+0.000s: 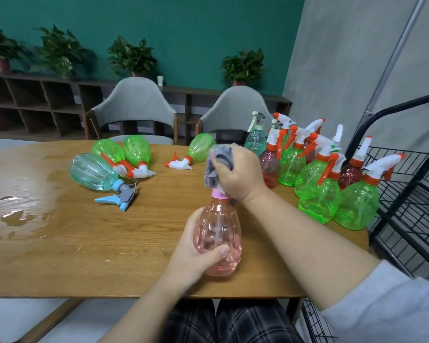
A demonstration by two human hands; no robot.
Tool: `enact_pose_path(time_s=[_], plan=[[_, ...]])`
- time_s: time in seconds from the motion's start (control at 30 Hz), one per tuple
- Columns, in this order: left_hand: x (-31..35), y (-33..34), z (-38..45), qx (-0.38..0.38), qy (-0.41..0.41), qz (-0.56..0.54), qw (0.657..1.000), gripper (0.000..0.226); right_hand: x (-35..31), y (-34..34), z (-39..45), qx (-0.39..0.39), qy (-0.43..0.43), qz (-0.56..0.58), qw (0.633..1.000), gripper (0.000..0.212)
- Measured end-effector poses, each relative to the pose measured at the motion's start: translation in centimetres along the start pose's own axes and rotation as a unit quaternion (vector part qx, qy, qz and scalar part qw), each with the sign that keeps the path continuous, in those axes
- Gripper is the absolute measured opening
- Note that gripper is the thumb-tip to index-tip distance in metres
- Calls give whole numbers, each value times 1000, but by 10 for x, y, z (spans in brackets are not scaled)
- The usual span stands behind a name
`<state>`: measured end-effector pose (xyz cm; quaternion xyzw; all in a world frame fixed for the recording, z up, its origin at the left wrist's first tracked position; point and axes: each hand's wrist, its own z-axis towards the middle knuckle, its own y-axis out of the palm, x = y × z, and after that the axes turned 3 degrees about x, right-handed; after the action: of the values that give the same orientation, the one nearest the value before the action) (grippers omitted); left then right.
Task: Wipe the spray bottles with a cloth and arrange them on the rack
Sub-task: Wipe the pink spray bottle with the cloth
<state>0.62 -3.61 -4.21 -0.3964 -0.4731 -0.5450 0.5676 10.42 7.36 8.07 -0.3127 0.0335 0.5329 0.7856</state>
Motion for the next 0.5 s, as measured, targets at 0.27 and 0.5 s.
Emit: enact_pose_path(time_s=[0.27,0.5], plan=[[0,-1,0,-19,-6,-5,1000,84,9,0,-6,44,186,61,980,37],[-4,-5,0,12,-47,-24,999,82,20,-14,-18,27,456,265,849,53]])
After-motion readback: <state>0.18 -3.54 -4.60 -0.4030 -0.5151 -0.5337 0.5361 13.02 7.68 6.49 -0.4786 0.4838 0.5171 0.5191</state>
